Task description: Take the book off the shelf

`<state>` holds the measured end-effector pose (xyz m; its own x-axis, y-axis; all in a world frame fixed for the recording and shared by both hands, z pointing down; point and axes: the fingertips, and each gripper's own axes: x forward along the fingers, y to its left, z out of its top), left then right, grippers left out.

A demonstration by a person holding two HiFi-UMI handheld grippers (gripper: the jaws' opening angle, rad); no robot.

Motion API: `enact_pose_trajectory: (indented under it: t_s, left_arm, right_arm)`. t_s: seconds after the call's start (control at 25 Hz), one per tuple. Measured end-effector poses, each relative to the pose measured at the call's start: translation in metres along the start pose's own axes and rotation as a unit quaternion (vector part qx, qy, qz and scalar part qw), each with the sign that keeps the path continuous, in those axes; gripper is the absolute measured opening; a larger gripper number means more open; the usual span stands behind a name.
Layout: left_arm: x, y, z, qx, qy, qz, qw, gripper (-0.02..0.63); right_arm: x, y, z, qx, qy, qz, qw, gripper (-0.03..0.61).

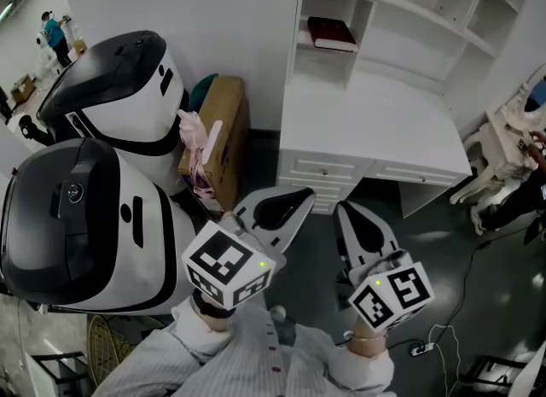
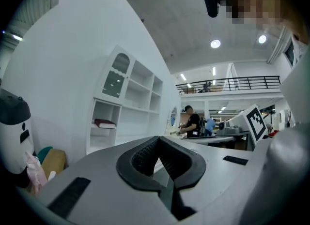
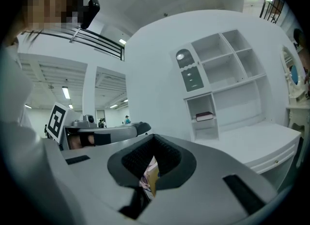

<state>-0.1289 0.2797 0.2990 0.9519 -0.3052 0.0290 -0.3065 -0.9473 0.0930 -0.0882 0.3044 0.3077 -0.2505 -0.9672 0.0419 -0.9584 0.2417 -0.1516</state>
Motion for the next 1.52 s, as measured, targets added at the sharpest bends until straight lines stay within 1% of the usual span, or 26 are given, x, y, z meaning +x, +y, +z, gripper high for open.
enact_pose_trajectory:
  t_s: [0.16, 0.32, 0.68, 1.04, 1.24, 1.52]
  left_arm:
    - [0.017, 0.028, 0.000, 0.001, 0.005, 0.000, 1.0000, 0.010]
    - [0.041, 0.068, 0.010, -0.003, -0.002, -0.004, 1.0000, 0.011]
    - [0.098, 0.153, 0.029, 0.005, -0.001, -0.030, 0.9995, 0.011]
    - [0.128, 0.228, 0.032, 0.007, -0.003, -0.053, 0.9986, 0.009]
    - [0.135, 0.256, 0.029, 0.007, 0.005, -0.051, 0.9986, 0.009]
    - [0.152, 0.275, 0.020, 0.008, 0.017, -0.060, 0.9980, 0.011]
  right_arm:
    - [0.030, -0.017, 0.000, 0.005, 0.002, -0.004, 1.000, 0.014]
    - [0.069, -0.037, 0.007, 0.005, 0.004, -0.010, 1.000, 0.014]
    - [0.154, -0.087, 0.028, 0.001, -0.003, -0.042, 0.999, 0.014]
    - [0.233, -0.105, 0.033, -0.006, -0.001, -0.062, 0.998, 0.014]
    - [0.261, -0.109, 0.032, -0.011, 0.010, -0.062, 0.998, 0.014]
    - [0.278, -0.130, 0.029, -0.007, 0.014, -0.081, 0.997, 0.014]
